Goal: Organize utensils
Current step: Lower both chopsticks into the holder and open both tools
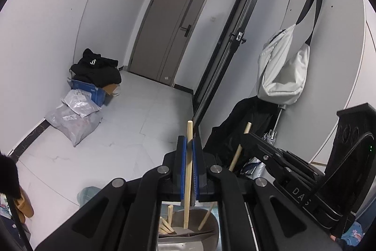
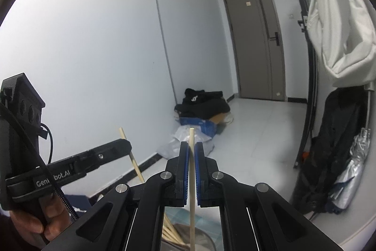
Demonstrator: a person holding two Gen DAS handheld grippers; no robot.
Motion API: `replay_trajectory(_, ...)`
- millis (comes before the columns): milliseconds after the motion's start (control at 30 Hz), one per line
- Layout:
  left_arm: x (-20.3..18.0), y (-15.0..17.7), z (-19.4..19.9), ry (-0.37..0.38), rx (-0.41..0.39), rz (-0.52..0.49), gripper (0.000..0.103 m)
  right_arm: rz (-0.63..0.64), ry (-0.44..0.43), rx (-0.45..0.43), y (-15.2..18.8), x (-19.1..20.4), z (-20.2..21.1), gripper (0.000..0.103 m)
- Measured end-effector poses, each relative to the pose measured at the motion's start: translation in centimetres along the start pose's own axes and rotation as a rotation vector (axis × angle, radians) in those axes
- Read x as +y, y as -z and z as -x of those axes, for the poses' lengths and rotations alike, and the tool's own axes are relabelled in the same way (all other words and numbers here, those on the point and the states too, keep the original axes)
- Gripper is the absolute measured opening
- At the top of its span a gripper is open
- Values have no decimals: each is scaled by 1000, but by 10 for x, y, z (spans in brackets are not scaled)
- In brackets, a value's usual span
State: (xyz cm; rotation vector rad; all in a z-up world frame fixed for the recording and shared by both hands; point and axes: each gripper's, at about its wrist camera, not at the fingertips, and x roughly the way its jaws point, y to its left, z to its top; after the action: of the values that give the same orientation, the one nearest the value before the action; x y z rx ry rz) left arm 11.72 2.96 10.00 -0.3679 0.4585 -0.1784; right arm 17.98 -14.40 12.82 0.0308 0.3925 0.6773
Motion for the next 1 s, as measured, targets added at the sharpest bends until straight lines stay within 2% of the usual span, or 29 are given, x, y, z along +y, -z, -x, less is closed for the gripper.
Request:
replay_trajectory(167, 4, 10, -7, 6, -9, 20, 2, 78, -29, -2, 13, 6, -8, 4)
replay_trajectory(333, 8, 18, -14, 5, 17, 39, 2, 162, -53, 16, 29, 13, -16, 4)
replay_trajectory(500, 7, 27, -18, 27, 70, 21, 2, 185, -73, 67, 50, 14, -20, 4)
replay_trajectory(600, 8, 31, -22, 60, 130, 12, 2, 196, -89, 111, 64, 16, -19, 5)
replay_trajectory(767, 13, 34, -18, -2, 181, 19, 4, 171, -104, 160, 80, 13, -21, 5)
replay_trajectory(800, 14, 33, -15, -20, 180, 21, 6, 159, -98, 164, 83, 13, -19, 5)
replay_trajectory(900, 15, 30, 1, -54, 157, 23, 25, 105, -87, 166, 87, 9, -9, 9)
replay_trajectory(967, 16, 29, 11, -76, 131, 24, 51, 75, -73, 159, 88, 6, -2, 17)
replay_trajectory(1000, 17, 29, 19, -98, 112, 25, 57, 54, -69, 153, 89, 6, 3, 22)
